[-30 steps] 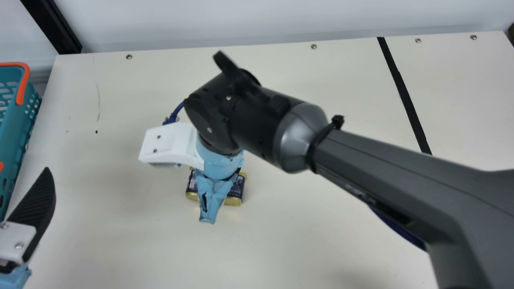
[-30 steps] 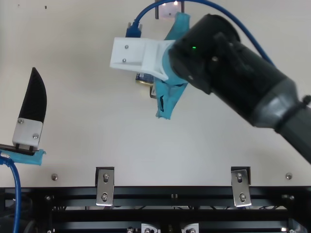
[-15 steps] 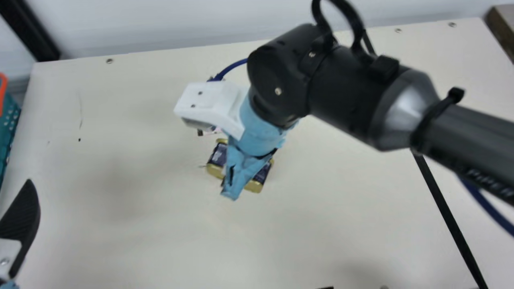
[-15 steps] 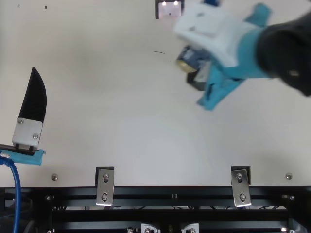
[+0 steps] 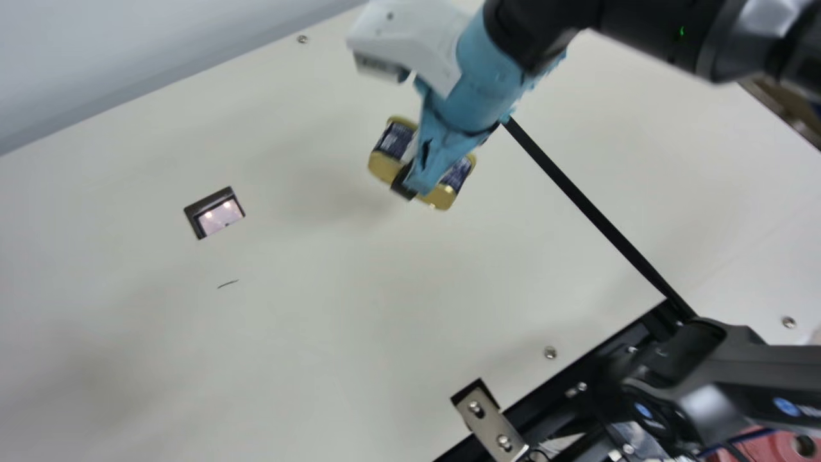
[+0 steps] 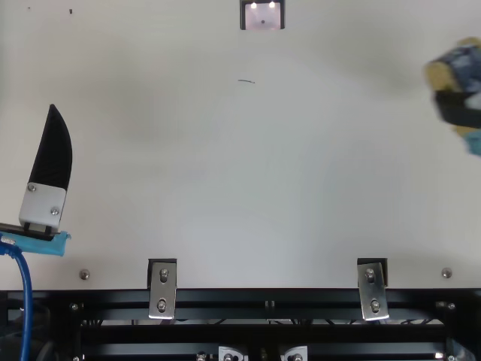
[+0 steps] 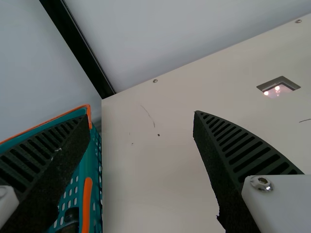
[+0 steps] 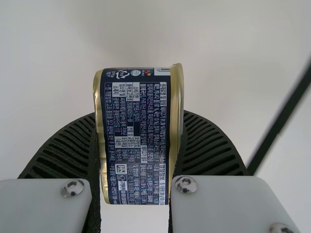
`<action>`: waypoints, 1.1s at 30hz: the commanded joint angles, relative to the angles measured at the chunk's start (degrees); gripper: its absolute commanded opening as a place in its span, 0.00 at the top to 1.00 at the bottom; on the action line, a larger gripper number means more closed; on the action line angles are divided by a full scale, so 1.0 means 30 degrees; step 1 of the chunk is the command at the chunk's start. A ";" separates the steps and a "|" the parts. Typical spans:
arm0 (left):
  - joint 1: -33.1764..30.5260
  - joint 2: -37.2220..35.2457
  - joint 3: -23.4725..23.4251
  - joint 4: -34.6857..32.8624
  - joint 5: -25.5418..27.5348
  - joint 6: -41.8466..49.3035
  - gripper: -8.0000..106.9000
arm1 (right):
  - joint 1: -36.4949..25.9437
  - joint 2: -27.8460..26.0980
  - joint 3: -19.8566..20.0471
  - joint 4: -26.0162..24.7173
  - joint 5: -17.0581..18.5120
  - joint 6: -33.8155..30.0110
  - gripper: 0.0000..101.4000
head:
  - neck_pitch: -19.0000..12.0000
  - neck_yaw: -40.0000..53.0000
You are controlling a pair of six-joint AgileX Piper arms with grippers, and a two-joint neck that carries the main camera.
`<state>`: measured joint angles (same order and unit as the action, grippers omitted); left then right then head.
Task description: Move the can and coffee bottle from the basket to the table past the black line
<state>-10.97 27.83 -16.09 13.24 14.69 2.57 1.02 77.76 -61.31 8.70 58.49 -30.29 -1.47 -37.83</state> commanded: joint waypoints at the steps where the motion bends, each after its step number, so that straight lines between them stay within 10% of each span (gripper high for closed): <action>1: 0.0000 0.0000 0.0000 0.0000 0.0000 0.0000 0.15 | -0.4256 -0.0180 0.0073 0.0290 0.0027 -0.0816 1.00 | -0.0108 -0.1046; 16: 0.0000 0.0000 0.0000 0.0000 0.0000 0.0000 0.15 | -1.3923 0.2064 -0.1247 0.0510 -0.0504 -0.4601 1.00 | -0.0593 -0.3089; 33: 0.0000 0.0000 0.0000 0.0000 0.0000 0.0000 0.15 | -1.7220 0.4584 -0.0902 -0.1214 -0.2457 -0.6080 1.00 | -0.0593 -0.3089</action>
<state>-10.97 27.83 -16.09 13.24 14.69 2.57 -50.41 91.46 -64.56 5.08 51.62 -48.23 -1.76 -45.75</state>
